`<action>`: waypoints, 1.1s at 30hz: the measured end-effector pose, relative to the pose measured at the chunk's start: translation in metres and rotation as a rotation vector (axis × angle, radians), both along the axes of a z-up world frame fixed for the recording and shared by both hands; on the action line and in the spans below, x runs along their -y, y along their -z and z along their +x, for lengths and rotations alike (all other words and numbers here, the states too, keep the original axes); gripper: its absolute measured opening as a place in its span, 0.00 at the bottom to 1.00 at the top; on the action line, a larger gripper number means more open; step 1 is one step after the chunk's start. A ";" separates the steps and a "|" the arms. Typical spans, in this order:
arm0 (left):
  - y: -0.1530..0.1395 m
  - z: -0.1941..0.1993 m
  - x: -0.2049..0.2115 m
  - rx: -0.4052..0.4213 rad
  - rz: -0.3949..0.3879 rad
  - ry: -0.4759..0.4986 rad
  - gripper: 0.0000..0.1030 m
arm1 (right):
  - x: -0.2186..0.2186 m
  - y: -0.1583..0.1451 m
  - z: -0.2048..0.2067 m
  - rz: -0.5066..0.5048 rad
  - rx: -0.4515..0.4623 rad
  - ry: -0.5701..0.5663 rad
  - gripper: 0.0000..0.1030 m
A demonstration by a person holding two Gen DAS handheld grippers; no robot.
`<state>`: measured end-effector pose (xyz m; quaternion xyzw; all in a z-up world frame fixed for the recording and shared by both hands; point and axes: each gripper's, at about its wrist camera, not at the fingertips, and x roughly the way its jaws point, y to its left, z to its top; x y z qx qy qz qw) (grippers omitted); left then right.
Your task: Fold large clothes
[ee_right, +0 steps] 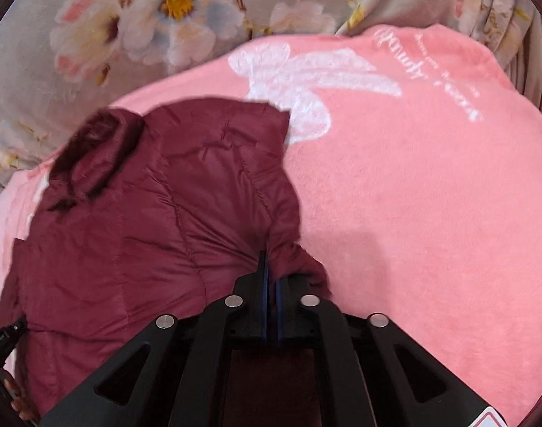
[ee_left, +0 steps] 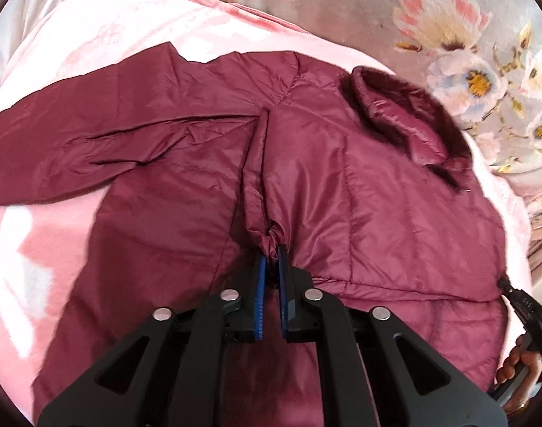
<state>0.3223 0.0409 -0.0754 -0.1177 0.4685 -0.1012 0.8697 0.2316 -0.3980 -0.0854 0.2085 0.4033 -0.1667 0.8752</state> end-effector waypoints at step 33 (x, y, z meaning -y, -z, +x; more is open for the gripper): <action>0.016 0.000 0.093 0.132 0.184 0.073 0.61 | -0.160 0.010 0.046 -0.206 -0.030 -0.318 0.08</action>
